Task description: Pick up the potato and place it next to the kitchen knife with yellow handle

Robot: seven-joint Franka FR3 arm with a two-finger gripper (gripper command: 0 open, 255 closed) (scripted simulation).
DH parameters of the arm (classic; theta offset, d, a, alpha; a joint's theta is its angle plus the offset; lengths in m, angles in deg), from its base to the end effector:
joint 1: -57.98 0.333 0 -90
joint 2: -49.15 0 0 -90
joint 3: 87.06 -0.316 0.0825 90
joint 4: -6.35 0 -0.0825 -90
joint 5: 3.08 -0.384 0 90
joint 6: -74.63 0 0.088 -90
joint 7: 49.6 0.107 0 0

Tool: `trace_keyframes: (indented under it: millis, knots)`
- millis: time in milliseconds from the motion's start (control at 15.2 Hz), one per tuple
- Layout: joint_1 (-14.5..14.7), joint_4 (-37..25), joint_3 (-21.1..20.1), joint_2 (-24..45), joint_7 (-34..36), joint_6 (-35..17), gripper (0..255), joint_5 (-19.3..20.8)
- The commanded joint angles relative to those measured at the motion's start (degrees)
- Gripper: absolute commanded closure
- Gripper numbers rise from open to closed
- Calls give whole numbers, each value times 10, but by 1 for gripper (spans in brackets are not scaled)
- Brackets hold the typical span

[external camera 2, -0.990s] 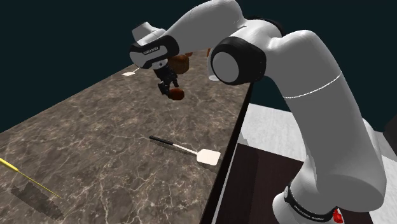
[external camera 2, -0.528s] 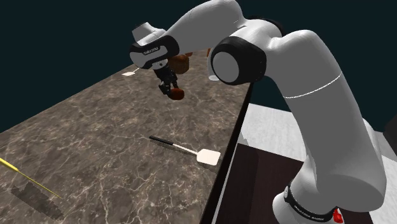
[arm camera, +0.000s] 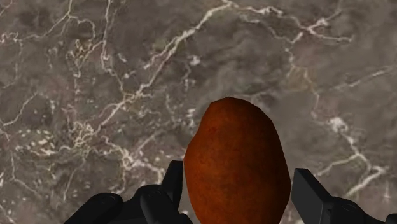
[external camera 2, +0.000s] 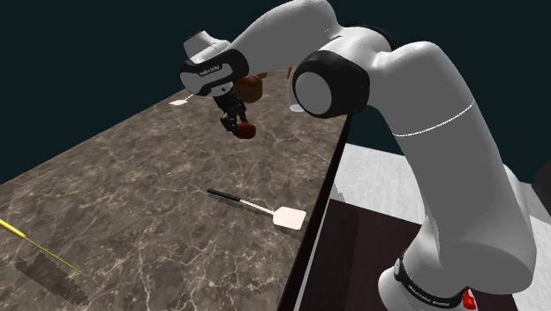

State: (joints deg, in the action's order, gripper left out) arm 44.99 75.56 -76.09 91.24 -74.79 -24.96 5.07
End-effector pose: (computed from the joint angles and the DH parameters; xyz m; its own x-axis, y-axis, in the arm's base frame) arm 0.6720 -0.2738 0.3361 0.9552 0.0689 -0.2879 0.1159 -0.9820 0.1494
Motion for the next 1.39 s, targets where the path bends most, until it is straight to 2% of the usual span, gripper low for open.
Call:
trace_keyframes:
  millis: [0, 726, 1320]
  knots:
    - [0, -4, 0, -2, -1, 6, 255, 0]
    - [-1, -68, 3, -15, -16, 80, 255, 0]
    - [-5, -151, 4, -6, -31, 154, 255, -1]
